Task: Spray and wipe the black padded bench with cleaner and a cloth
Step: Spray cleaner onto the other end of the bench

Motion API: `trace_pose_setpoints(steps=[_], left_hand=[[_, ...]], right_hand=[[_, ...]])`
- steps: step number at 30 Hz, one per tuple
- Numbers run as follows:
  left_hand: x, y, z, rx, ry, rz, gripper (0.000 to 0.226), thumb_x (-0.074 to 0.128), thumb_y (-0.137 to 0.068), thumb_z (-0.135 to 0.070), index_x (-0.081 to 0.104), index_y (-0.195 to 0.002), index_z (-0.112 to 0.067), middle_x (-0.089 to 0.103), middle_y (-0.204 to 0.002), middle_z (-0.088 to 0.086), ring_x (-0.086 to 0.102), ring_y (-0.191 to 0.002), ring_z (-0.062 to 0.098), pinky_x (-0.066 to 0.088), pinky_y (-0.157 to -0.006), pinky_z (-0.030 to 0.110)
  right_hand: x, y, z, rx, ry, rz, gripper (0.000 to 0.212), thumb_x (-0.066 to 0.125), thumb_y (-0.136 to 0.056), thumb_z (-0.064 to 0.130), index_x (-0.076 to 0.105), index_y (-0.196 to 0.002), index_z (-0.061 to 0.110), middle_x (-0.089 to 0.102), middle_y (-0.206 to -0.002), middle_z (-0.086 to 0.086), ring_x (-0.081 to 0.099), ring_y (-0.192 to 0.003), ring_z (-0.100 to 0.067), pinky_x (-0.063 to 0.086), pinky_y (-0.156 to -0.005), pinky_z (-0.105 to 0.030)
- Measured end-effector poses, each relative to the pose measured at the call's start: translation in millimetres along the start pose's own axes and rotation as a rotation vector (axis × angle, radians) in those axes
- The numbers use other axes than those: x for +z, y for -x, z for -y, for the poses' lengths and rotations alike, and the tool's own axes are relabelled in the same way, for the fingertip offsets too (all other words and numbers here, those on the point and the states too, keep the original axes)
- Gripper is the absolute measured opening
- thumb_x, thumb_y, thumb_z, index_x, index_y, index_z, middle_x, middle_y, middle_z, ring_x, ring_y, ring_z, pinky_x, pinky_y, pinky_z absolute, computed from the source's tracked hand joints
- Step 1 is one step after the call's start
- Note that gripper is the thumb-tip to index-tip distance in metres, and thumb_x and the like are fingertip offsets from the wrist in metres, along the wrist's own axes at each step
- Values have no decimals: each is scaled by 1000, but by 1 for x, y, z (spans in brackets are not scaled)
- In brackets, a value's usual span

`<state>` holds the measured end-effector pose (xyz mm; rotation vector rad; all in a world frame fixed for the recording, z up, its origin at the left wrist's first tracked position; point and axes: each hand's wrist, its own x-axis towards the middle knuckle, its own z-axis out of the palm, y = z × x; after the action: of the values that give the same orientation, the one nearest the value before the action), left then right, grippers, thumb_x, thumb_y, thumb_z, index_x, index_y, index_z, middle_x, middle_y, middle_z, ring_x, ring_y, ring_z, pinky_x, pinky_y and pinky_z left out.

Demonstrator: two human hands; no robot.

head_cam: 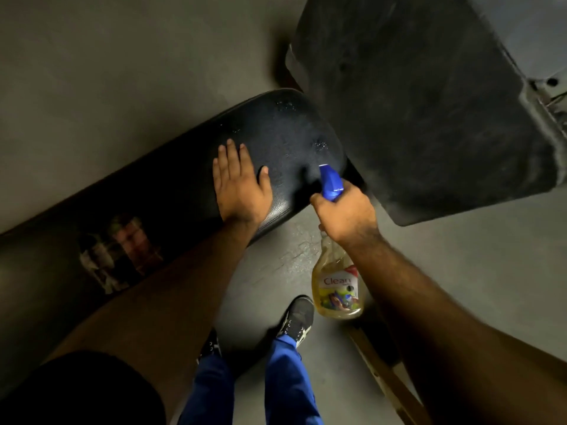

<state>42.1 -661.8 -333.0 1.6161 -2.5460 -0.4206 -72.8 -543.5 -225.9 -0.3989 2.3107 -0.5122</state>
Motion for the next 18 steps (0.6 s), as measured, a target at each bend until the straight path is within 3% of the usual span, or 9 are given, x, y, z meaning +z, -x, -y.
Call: trace_pose_setpoints(steps=[3,6,12,18], left_hand=[[-12,6,15,57,118,23,63,41,-91,-34,38,-146,-2,33,-155,18,25,-146,29,14,-121,39],[-21,29,46,105,69,-28,57,44,-87,-28,49,-138,-2,44,-147,18,37,-140,31,23,-118,40],[-11,53,90,219,-50,-80,56,41,-99,-35,42,-142,1,37,-151,21,31,-143,33,20,-119,43],[-31,55,95,216,37,-94,54,45,-93,-27,48,-138,3,43,-147,23,39,-139,34,25,-118,44]], right_hand=[[18,27,-5,-45,10,29,25,60,-78,45,52,-77,22,69,-75,-4,70,-72,-29,59,-78,-42],[40,46,-11,-66,-2,39,25,59,-79,43,54,-76,19,68,-72,-5,69,-68,-29,60,-73,-45],[63,53,-7,-71,8,52,32,52,-72,50,53,-74,18,70,-72,-5,71,-70,-29,59,-76,-42],[68,43,25,-169,29,100,22,59,-74,47,50,-76,27,71,-81,0,71,-77,-27,57,-83,-38]])
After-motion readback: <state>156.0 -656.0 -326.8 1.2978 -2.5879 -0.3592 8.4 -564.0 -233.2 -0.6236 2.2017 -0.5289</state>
